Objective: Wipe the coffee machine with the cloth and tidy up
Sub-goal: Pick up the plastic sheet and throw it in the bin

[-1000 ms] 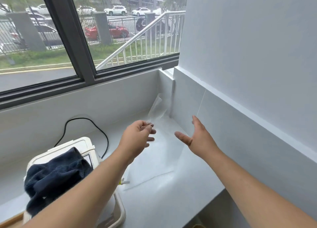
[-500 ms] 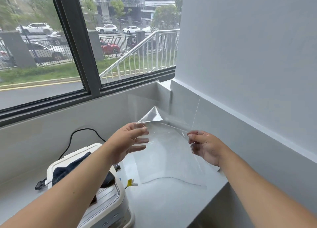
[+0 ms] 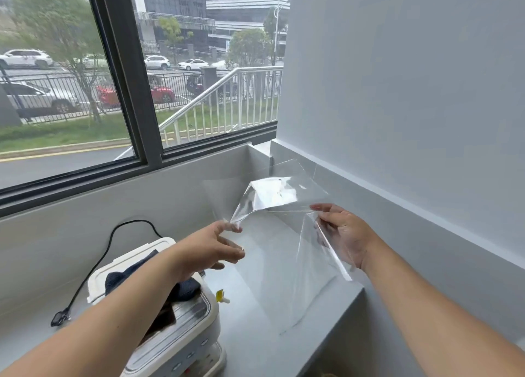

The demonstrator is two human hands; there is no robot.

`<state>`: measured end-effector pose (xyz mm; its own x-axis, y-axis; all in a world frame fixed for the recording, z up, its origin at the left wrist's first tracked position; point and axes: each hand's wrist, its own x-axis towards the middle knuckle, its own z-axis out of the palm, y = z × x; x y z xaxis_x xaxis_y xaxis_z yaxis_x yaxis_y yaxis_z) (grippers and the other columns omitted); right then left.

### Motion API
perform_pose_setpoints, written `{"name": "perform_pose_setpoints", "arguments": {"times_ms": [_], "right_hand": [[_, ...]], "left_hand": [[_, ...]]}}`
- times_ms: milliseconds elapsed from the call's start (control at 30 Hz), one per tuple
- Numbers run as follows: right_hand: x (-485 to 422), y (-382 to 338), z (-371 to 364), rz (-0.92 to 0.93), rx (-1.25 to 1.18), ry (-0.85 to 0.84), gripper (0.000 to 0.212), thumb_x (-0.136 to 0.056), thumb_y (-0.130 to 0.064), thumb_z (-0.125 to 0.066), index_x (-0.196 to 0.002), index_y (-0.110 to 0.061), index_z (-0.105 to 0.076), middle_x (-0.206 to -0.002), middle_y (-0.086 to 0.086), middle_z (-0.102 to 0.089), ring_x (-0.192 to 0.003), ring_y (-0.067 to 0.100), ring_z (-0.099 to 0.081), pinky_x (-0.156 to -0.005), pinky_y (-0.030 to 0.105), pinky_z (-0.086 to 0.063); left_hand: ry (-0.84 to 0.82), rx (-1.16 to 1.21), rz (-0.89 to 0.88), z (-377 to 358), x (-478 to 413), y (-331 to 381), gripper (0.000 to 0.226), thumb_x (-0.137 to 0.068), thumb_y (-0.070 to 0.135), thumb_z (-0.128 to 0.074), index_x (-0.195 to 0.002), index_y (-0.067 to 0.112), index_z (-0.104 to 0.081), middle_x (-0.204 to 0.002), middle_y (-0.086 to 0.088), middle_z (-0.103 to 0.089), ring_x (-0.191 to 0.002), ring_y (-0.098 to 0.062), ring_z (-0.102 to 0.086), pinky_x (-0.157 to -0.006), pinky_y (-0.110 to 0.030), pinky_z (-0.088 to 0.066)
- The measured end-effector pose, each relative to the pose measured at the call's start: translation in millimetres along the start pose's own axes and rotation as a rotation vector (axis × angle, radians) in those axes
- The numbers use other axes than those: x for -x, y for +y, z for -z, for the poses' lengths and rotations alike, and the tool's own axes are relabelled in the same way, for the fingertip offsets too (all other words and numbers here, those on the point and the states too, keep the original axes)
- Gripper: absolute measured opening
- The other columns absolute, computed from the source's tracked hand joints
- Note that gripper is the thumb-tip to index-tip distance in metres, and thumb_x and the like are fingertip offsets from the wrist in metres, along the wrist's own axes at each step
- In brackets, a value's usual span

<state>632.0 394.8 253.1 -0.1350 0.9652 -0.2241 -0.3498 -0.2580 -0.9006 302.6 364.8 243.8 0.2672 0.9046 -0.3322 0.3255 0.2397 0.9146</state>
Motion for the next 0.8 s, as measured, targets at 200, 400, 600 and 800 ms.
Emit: {"name": "perform_pose_setpoints", "arguments": {"times_ms": [200, 400, 600, 800], "right_hand": [[25, 0, 4, 0.029, -0.024, 0.051, 0.027, -0.099, 0.004, -0.056, -0.114, -0.007, -0.075, -0.074, 0.004, -0.066, -0.065, 0.012, -0.065, -0.061, 0.022, -0.055], [56, 0, 22, 0.083, 0.038, 0.109, 0.035, -0.1, 0.004, -0.054, -0.094, -0.014, -0.084, -0.071, 0.012, -0.07, -0.067, 0.016, -0.07, -0.063, 0.023, -0.059], [92, -1, 43, 0.105, 0.182, 0.16, 0.036, -0.101, 0.003, -0.057, -0.077, -0.014, -0.077, -0.078, 0.014, -0.073, -0.058, 0.021, -0.065, -0.056, 0.027, -0.056], [123, -8, 72, 0.058, 0.371, 0.179, 0.019, -0.095, 0.005, -0.065, -0.089, -0.005, -0.08, -0.096, 0.011, -0.078, -0.077, 0.022, -0.072, -0.069, 0.029, -0.055]], "left_hand": [[0.137, -0.024, -0.09, -2, 5, 4, 0.012, -0.097, 0.008, -0.071, -0.105, 0.015, -0.076, -0.077, 0.001, -0.073, -0.064, -0.009, -0.065, -0.064, -0.023, -0.054], [0.146, 0.017, -0.228, -4, 2, 14, 0.025, -0.102, 0.008, -0.059, -0.1, 0.026, -0.075, -0.062, 0.004, -0.067, -0.051, -0.009, -0.053, -0.054, -0.024, -0.043], [0.078, 0.106, -0.297, -25, -8, 28, 0.046, -0.102, -0.001, -0.052, -0.078, 0.027, -0.079, -0.071, -0.001, -0.069, -0.06, -0.013, -0.05, -0.063, -0.031, -0.04], [0.102, -0.039, -0.323, -54, -15, 41, 0.055, -0.082, -0.013, -0.04, -0.071, 0.025, -0.078, -0.08, 0.005, -0.077, -0.062, -0.008, -0.057, -0.069, -0.03, -0.047]]}}
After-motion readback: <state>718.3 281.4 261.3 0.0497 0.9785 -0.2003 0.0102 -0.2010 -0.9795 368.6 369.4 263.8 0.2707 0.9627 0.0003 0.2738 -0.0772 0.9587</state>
